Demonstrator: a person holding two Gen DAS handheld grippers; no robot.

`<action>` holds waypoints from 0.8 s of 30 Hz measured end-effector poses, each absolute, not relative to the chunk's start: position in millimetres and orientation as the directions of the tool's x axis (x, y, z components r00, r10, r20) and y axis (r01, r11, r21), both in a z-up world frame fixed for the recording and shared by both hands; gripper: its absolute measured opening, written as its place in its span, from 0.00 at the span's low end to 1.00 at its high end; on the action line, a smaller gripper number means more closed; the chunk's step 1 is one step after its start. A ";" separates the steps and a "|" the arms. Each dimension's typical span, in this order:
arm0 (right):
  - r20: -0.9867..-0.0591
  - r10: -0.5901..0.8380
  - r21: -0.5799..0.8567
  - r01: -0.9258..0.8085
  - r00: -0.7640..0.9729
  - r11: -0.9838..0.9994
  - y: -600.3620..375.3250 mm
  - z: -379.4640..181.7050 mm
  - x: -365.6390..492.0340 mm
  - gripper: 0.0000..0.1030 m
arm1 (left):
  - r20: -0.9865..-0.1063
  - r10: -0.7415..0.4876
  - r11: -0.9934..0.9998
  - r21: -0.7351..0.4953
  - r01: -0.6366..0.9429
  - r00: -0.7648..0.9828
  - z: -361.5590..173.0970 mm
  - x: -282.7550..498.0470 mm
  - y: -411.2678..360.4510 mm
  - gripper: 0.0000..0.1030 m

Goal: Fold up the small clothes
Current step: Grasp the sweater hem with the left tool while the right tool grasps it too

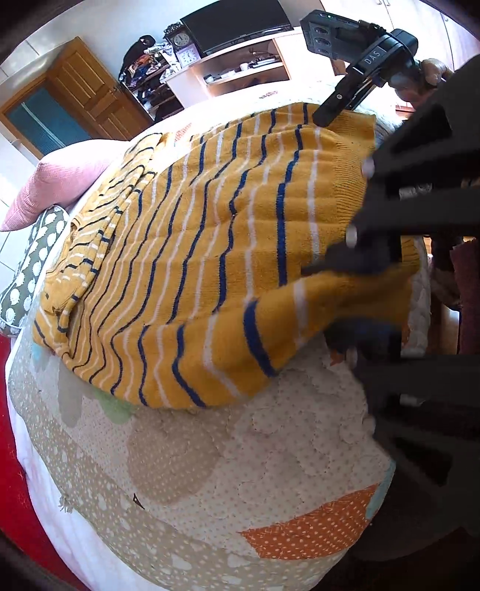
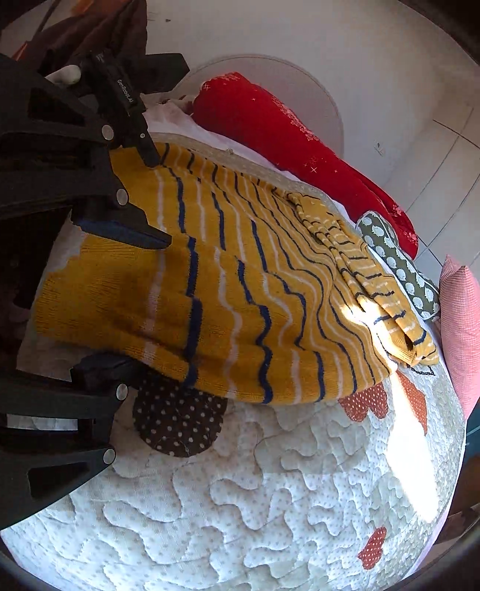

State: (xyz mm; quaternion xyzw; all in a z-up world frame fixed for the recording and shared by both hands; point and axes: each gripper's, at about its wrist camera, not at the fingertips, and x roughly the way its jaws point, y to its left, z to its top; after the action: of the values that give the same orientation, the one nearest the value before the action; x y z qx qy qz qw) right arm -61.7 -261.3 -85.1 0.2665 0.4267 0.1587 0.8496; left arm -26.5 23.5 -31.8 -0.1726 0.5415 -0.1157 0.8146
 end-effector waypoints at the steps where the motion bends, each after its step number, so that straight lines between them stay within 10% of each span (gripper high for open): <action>1: -0.646 0.489 0.577 -0.044 0.586 0.815 -259.4 -84.1 -58.2 0.43 | -0.837 -0.386 0.908 -0.420 -0.003 0.387 -31.0 -25.4 23.9 0.10; 2: -0.653 0.486 0.576 -0.035 0.581 0.817 -260.1 -84.4 -53.6 0.18 | -0.835 -0.391 0.904 -0.427 -0.008 0.386 -29.6 -24.9 24.6 0.10; 3: -0.648 0.502 0.599 -0.023 0.572 0.800 -263.4 -85.8 -50.0 0.15 | -0.834 -0.393 0.902 -0.431 -0.013 0.388 -27.1 -25.3 25.5 0.10; 24: -0.564 0.599 0.703 -0.050 0.568 0.709 -286.6 -74.9 -161.3 0.12 | -0.776 -0.424 0.886 -0.462 0.038 0.468 10.8 -131.3 42.0 0.09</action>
State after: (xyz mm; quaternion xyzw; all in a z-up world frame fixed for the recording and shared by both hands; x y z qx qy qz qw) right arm -161.3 -286.6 -74.9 0.3262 0.4209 0.1973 0.8232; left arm -131.3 42.0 10.8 -0.1940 0.4970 -0.1386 0.8344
